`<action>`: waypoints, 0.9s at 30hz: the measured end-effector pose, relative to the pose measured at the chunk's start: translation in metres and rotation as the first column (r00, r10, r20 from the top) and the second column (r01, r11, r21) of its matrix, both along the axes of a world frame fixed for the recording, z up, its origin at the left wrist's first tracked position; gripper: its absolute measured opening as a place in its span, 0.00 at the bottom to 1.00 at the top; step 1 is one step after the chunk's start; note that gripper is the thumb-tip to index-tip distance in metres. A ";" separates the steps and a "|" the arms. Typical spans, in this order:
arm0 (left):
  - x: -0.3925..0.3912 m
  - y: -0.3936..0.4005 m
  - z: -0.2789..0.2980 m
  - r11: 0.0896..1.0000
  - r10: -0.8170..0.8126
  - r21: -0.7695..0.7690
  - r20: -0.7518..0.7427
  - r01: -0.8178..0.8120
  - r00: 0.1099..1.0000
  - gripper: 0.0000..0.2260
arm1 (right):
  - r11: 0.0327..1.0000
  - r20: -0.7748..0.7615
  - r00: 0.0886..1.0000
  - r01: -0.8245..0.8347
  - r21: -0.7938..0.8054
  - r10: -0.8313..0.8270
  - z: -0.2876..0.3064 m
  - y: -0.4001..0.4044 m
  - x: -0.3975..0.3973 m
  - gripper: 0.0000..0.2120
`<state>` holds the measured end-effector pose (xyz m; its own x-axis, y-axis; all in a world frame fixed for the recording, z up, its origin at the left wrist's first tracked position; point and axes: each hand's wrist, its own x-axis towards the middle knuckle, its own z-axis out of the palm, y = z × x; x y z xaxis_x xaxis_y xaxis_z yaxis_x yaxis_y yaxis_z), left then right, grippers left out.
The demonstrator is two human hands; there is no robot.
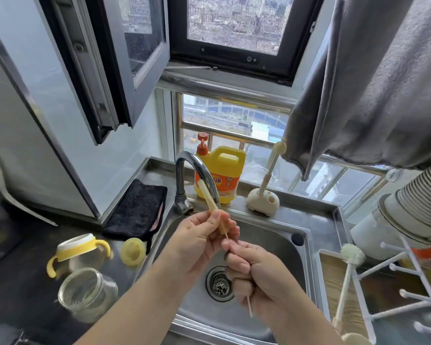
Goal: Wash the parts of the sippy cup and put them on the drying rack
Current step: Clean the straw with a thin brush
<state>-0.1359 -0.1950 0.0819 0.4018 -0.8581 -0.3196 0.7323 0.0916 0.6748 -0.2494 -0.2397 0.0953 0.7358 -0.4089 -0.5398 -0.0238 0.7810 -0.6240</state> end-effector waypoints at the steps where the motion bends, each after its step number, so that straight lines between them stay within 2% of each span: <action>1: -0.001 0.000 0.000 1.000 0.012 0.008 0.001 -0.012 1.000 0.07 | 1.000 0.004 1.000 0.010 -0.005 -0.010 0.000 0.000 0.000 0.12; 3: 0.002 0.000 0.001 0.999 0.036 0.024 0.013 -0.037 0.999 0.08 | 0.992 -0.043 0.999 -0.011 -0.129 0.006 0.000 0.001 -0.004 0.13; 5: 0.007 0.002 0.003 0.998 0.051 0.026 0.025 -0.052 0.998 0.09 | 0.915 -0.166 0.986 -0.068 -0.398 0.001 -0.003 0.002 -0.011 0.13; 6: 0.008 0.003 0.005 0.998 0.051 0.024 0.033 -0.052 0.998 0.09 | 0.794 -0.247 0.969 -0.128 -0.594 -0.028 -0.007 0.001 -0.016 0.13; 7: 0.009 0.004 0.007 0.998 0.049 0.024 0.045 -0.050 0.998 0.08 | 0.584 -0.315 0.944 -0.202 -0.786 -0.097 -0.013 0.000 -0.019 0.12; 8: 0.009 0.005 0.008 0.998 0.047 0.027 0.059 -0.049 0.997 0.08 | 0.309 -0.338 0.922 -0.271 -0.912 -0.189 -0.019 -0.001 -0.023 0.11; 9: 0.010 0.006 0.008 0.998 0.046 0.037 0.074 -0.049 0.996 0.07 | 0.077 -0.348 0.904 -0.339 -0.938 -0.250 -0.022 -0.002 -0.026 0.08; 10: 0.009 0.007 0.008 0.998 0.043 0.051 0.090 -0.047 0.995 0.06 | -0.054 -0.384 0.882 -0.413 -0.909 -0.275 -0.022 -0.002 -0.027 0.06; 11: 0.009 0.007 0.009 0.997 0.036 0.066 0.103 -0.043 0.994 0.06 | -0.139 -0.426 0.848 -0.485 -0.863 -0.314 -0.022 -0.003 -0.027 0.08; 13: 0.010 0.007 0.011 0.995 0.017 0.100 0.116 -0.028 0.993 0.07 | -0.250 -0.465 0.781 -0.590 -0.767 -0.417 -0.023 -0.002 -0.025 0.17; 15: 0.013 0.005 0.014 0.991 0.007 0.135 0.117 -0.023 0.993 0.06 | -0.346 -0.459 0.752 -0.638 -0.688 -0.474 -0.019 -0.004 -0.024 0.22; 17: 0.016 0.004 0.016 0.987 0.014 0.159 0.121 -0.033 0.993 0.04 | -0.380 -0.457 0.748 -0.647 -0.661 -0.480 -0.019 -0.005 -0.024 0.24; 19: 0.017 0.003 0.015 0.985 0.023 0.165 0.133 -0.045 0.991 0.07 | -0.338 -0.489 0.750 -0.647 -0.684 -0.445 -0.015 -0.003 -0.024 0.20; 20: 0.016 0.003 0.014 0.986 0.024 0.161 0.137 -0.046 0.990 0.08 | -0.234 -0.520 0.750 -0.636 -0.735 -0.409 -0.015 -0.002 -0.023 0.14; 21: 0.014 0.003 0.013 0.987 0.025 0.154 0.138 -0.046 0.990 0.08 | -0.102 -0.556 0.761 -0.616 -0.781 -0.335 -0.013 -0.002 -0.021 0.08; 22: 0.013 0.004 0.012 0.988 0.029 0.144 0.131 -0.048 0.991 0.09 | 0.073 -0.553 0.803 -0.552 -0.831 -0.221 -0.014 -0.003 -0.019 0.07; 24: 0.013 0.005 0.011 0.991 0.051 0.116 0.093 -0.061 0.994 0.09 | 0.389 -0.457 0.886 -0.394 -0.833 -0.082 -0.011 -0.003 -0.017 0.11; 26: 0.011 0.006 0.010 0.995 0.058 0.077 0.041 -0.061 0.997 0.08 | 0.676 -0.348 0.937 -0.275 -0.684 0.029 -0.004 0.000 -0.013 0.13; 27: 0.009 0.006 0.010 0.997 0.046 0.064 0.026 -0.048 0.999 0.08 | 0.785 -0.286 0.956 -0.223 -0.578 0.061 -0.001 0.000 -0.011 0.13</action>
